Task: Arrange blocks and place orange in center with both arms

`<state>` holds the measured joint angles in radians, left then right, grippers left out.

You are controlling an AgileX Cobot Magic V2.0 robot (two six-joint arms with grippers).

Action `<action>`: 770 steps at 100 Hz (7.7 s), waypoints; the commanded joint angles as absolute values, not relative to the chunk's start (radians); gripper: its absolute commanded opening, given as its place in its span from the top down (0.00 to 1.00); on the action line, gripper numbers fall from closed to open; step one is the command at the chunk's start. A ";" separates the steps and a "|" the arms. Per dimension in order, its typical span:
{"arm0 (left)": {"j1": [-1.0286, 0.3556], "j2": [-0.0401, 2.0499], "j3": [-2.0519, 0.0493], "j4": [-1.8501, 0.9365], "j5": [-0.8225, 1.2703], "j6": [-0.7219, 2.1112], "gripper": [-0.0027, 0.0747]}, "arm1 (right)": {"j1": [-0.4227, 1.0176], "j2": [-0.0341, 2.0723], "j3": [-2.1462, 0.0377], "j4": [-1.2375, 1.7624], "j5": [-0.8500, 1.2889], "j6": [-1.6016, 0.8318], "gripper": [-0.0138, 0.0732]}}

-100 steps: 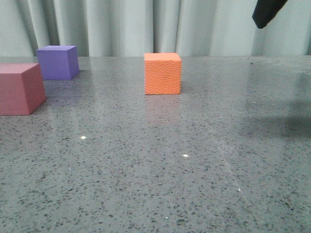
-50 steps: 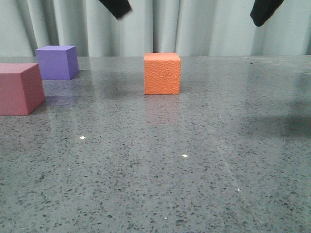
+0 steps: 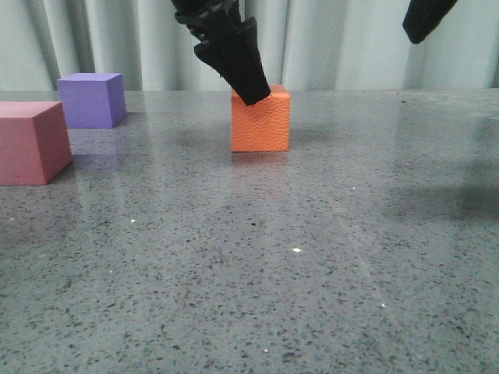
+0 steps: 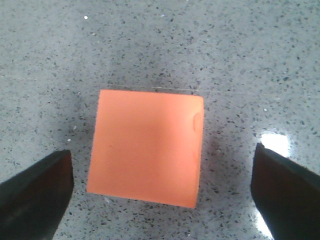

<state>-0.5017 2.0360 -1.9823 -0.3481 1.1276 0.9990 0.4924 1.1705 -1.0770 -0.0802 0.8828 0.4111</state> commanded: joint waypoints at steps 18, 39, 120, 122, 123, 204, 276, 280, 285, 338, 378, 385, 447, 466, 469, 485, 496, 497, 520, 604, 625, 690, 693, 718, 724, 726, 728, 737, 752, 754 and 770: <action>-0.509 2.020 -2.017 -0.378 1.068 1.007 0.07 | 0.489 1.144 -1.101 -0.101 0.841 0.402 0.10; -0.511 2.051 -2.017 -0.380 1.066 1.011 0.07 | 0.489 1.144 -1.101 -0.109 0.840 0.402 0.10; -0.511 2.025 -2.019 -0.378 1.054 0.951 0.72 | 0.489 1.144 -1.101 -0.111 0.837 0.402 0.16; -0.511 2.018 -2.021 -0.378 1.051 0.936 0.72 | 0.489 1.144 -1.101 -0.111 0.837 0.402 0.16; -0.511 2.014 -2.021 -0.377 1.051 0.930 0.72 | 0.489 1.144 -1.101 -0.111 0.837 0.402 0.16; -0.378 1.834 -2.159 -0.026 1.257 -0.113 0.72 | 0.489 1.144 -1.101 -0.110 0.868 0.402 0.16; -0.378 1.691 -1.755 0.272 1.239 -0.447 0.72 | 0.489 1.144 -1.101 -0.110 0.854 0.402 0.16; -0.378 1.693 -1.746 0.272 1.230 -0.449 0.72 | 0.489 1.144 -1.101 -0.110 0.854 0.402 0.16; -0.378 1.693 -1.735 0.276 1.209 -0.466 0.72 | 0.489 1.144 -1.101 -0.110 0.854 0.402 0.16; -0.378 1.730 -1.700 0.294 1.147 -0.489 0.72 | 0.489 1.144 -1.101 -0.110 0.842 0.402 0.16; -0.378 1.805 -1.675 0.303 1.111 -0.500 0.72 | 0.489 1.144 -1.101 -0.110 0.840 0.402 0.16; -0.378 1.814 -1.675 0.308 1.106 -0.501 0.72 | 0.489 1.144 -1.101 -0.110 0.840 0.402 0.16; -0.321 1.816 -1.675 0.222 1.094 -0.438 0.29 | 0.489 1.144 -1.101 -0.110 0.840 0.402 0.16; -0.321 1.814 -1.675 0.185 1.075 -0.413 0.28 | 0.489 1.144 -1.101 -0.110 0.839 0.402 0.16; -0.321 1.814 -1.675 0.177 1.071 -0.413 0.28 | 0.489 1.144 -1.101 -0.110 0.839 0.402 0.16; -0.321 1.803 -1.675 0.170 1.071 -0.413 0.28 | 0.489 1.144 -1.101 -0.110 0.839 0.402 0.16; -0.321 1.770 -1.677 0.176 1.061 -0.413 0.28 | 0.489 1.144 -1.101 -0.110 0.839 0.402 0.16; -0.321 1.765 -1.677 0.177 1.059 -0.413 0.28 | 0.489 1.144 -1.101 -0.110 0.838 0.402 0.16; -0.321 1.629 -1.677 0.181 1.028 -0.415 0.29 | 0.489 1.144 -1.101 -0.111 0.820 0.402 0.16; -0.321 0.841 -0.976 0.197 0.455 -0.387 0.86 | 0.489 0.832 -0.786 -0.257 0.440 0.402 0.46; -0.321 0.674 -0.747 0.194 0.368 -0.387 0.99 | 0.489 0.713 -0.678 -0.262 0.395 0.402 0.98; -0.321 0.317 -0.421 0.184 0.212 -0.387 0.99 | 0.489 0.433 -0.486 -0.266 0.260 0.402 0.98; -0.321 0.317 -0.421 0.184 0.212 -0.387 0.99 | 0.489 0.433 -0.486 -0.266 0.260 0.402 0.98; -0.321 0.317 -0.421 0.184 0.212 -0.387 0.99 | 0.489 0.433 -0.486 -0.266 0.261 0.402 0.98; -0.321 0.317 -0.421 0.184 0.212 -0.387 0.99 | 0.489 0.433 -0.486 -0.266 0.261 0.402 0.98; -0.321 0.317 -0.421 0.184 0.212 -0.387 0.99 | 0.489 0.433 -0.486 -0.266 0.261 0.402 0.98; -0.321 0.317 -0.421 0.184 0.212 -0.387 0.99 | 0.489 0.433 -0.486 -0.266 0.261 0.402 0.98; -0.321 0.317 -0.421 0.184 0.212 -0.387 0.99 | 0.489 0.433 -0.486 -0.266 0.261 0.402 0.98; -0.321 0.317 -0.421 0.184 0.212 -0.387 0.99 | 0.489 0.433 -0.486 -0.266 0.261 0.402 0.98; -0.321 0.317 -0.421 0.184 0.212 -0.387 0.99 | 0.489 0.433 -0.486 -0.266 0.261 0.402 0.98; -0.319 0.315 -0.404 0.210 0.207 -0.387 0.99 | 0.489 0.433 -0.486 -0.266 0.261 0.402 0.98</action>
<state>-0.3195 0.3094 -0.3866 0.1979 0.3002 -0.3897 0.4924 0.4283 -0.4609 -0.2463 0.3456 0.4104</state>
